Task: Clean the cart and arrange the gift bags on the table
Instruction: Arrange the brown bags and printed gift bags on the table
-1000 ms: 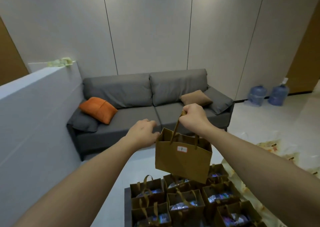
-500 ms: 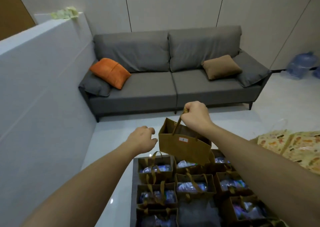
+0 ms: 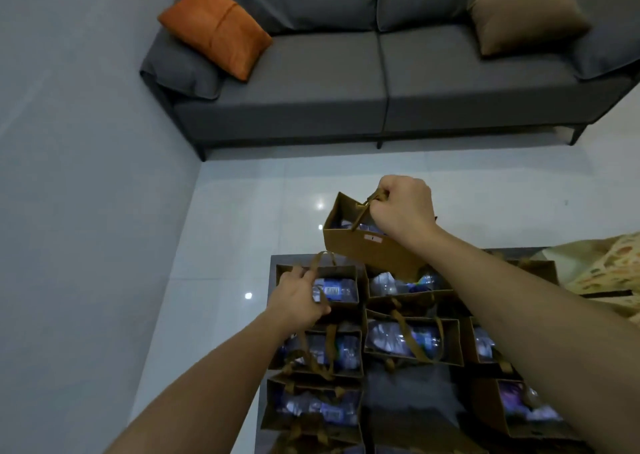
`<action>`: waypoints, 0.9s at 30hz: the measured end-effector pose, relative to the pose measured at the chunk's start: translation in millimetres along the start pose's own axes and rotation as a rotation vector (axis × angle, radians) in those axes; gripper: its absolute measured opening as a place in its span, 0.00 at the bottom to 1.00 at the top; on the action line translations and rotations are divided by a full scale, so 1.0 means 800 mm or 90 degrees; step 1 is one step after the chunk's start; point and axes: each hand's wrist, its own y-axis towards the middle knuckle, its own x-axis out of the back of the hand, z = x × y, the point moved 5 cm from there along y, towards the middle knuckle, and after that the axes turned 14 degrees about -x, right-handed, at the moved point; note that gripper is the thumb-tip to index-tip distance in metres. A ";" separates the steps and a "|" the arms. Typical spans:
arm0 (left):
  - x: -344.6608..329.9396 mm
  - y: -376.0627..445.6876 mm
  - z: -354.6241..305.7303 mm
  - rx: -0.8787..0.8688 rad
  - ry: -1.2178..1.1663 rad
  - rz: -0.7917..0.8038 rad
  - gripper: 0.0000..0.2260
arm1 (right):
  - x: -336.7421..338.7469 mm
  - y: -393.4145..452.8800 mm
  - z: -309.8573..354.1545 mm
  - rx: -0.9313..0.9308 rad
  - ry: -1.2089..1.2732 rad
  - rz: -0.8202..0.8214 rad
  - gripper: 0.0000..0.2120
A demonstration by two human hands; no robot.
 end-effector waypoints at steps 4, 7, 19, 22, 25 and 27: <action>-0.036 0.038 0.025 0.080 -0.007 -0.042 0.36 | -0.027 0.023 -0.016 0.013 -0.004 0.017 0.17; -0.054 0.059 0.039 0.112 0.035 0.020 0.40 | -0.034 0.032 -0.019 0.038 0.010 -0.003 0.18; -0.073 0.092 0.054 0.161 0.082 0.107 0.34 | -0.052 0.033 -0.017 0.076 0.089 -0.007 0.18; -0.072 0.093 0.051 0.146 0.125 0.120 0.13 | -0.051 0.031 -0.018 0.069 0.096 -0.003 0.19; -0.071 0.087 0.044 0.119 0.140 0.119 0.10 | -0.049 0.029 -0.021 0.054 0.099 0.002 0.19; -0.066 0.085 0.038 0.081 0.138 0.097 0.11 | -0.046 0.026 -0.022 0.042 0.096 0.007 0.18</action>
